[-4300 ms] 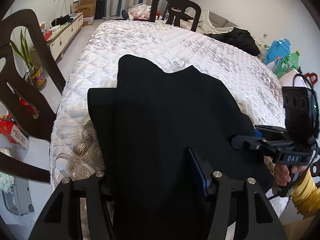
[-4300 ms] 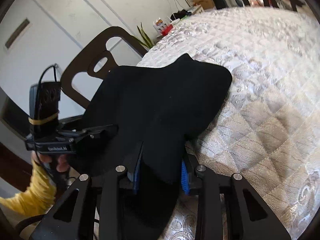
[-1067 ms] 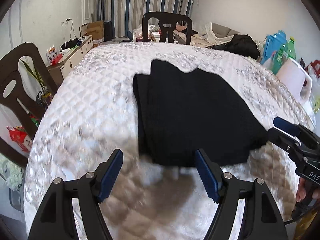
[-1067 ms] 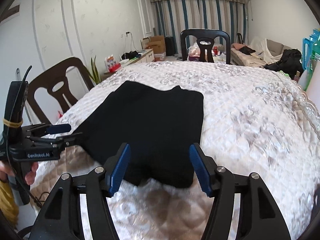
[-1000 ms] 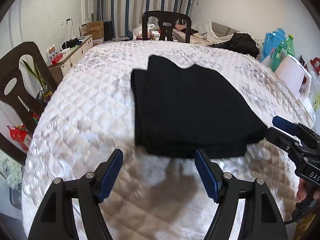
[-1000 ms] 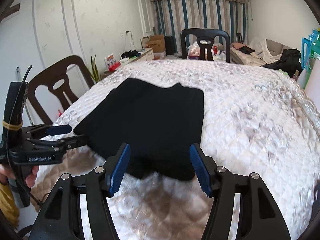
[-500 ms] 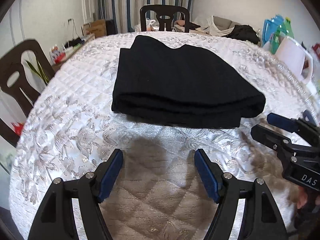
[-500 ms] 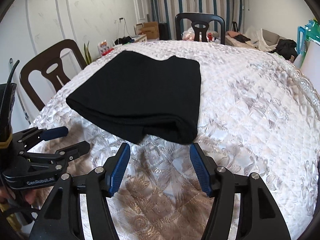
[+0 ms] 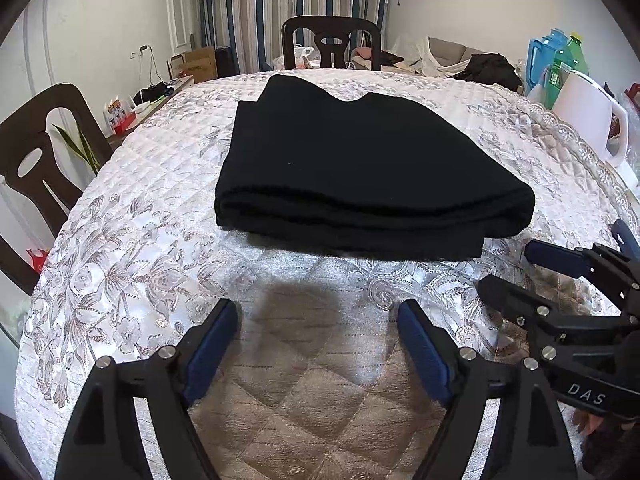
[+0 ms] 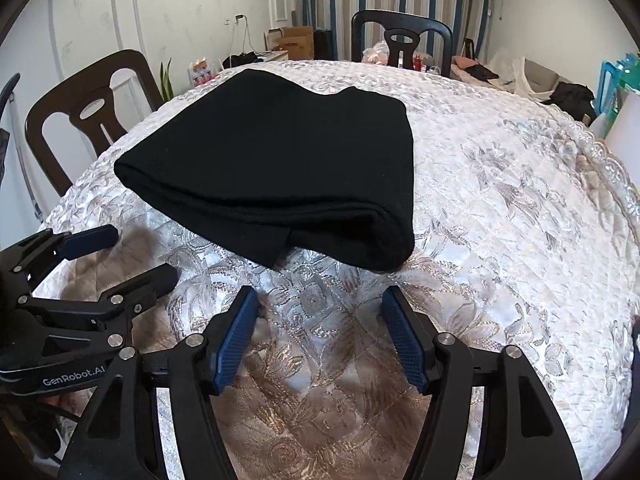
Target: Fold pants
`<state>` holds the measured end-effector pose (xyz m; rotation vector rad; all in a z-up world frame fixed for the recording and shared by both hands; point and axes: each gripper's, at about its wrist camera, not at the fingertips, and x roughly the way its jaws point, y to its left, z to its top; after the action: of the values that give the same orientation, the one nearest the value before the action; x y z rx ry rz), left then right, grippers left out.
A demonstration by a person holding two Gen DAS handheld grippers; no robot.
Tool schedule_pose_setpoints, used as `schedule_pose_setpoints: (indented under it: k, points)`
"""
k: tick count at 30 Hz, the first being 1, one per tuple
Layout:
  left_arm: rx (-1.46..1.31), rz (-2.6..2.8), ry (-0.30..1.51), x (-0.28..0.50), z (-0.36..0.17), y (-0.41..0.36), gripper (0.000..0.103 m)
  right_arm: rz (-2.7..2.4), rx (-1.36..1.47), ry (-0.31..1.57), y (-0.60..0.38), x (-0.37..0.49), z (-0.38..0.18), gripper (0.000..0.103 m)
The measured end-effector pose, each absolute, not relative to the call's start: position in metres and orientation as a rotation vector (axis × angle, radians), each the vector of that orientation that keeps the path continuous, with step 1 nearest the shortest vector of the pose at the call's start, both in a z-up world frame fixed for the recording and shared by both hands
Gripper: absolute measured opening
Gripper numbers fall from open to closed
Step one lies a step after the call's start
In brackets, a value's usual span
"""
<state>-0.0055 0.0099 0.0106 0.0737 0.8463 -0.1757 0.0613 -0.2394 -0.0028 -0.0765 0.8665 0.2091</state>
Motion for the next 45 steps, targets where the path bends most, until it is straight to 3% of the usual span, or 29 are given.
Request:
schedule_pose_setpoints:
  k: [45]
  points:
    - [0.072,-0.176,0.844,-0.0063,0.01,0.009,0.085,0.194,-0.068,0.867,-0.2405,0.0621,-0.0034,0.069]
